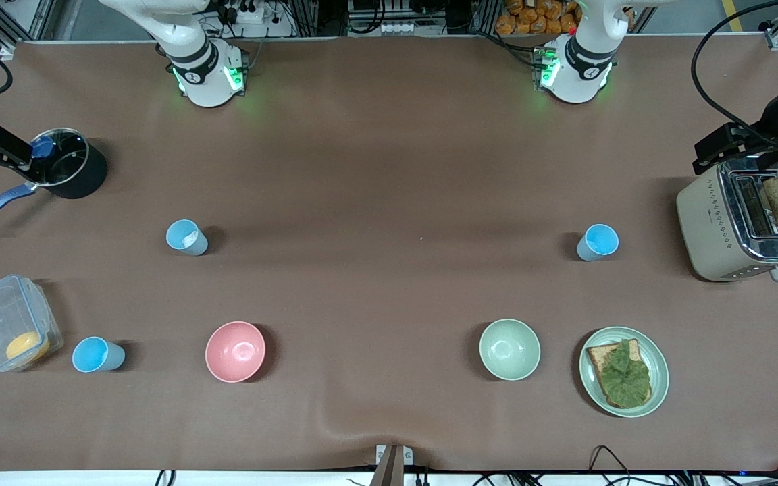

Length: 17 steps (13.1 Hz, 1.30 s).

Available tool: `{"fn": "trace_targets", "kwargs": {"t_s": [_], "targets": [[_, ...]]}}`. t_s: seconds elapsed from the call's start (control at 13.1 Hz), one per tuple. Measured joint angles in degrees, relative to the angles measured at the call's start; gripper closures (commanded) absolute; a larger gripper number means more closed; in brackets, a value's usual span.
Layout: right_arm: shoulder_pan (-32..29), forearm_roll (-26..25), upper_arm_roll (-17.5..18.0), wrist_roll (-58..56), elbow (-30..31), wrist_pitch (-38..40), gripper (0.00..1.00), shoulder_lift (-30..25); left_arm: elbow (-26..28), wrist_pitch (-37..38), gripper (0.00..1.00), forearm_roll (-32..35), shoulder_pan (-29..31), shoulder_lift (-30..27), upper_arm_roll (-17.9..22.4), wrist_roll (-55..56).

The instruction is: Stack blue cups with both arms

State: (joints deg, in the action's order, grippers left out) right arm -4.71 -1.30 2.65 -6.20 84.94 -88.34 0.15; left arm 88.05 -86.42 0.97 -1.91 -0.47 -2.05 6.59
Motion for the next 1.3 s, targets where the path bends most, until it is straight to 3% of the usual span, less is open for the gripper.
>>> {"fn": "trace_targets", "kwargs": {"t_s": [0.54,0.69,1.0,1.3], "targets": [[0.0,0.0,0.0,0.0,-0.02,0.01,0.0,0.0,1.23,-0.2,0.0,0.0,0.21,1.18,0.2,-0.42],[0.0,0.0,0.0,0.0,-0.07,0.04,0.0,0.0,7.28,-7.24,0.0,0.0,0.17,2.92,0.1,-0.56],[0.0,0.0,0.0,0.0,-0.19,0.06,0.0,0.0,25.67,-28.59,0.0,0.0,1.99,4.48,0.25,-0.56],[0.0,0.0,0.0,0.0,-0.43,0.06,0.0,0.0,31.05,-34.16,0.0,0.0,2.31,5.55,0.24,-0.56]]}}
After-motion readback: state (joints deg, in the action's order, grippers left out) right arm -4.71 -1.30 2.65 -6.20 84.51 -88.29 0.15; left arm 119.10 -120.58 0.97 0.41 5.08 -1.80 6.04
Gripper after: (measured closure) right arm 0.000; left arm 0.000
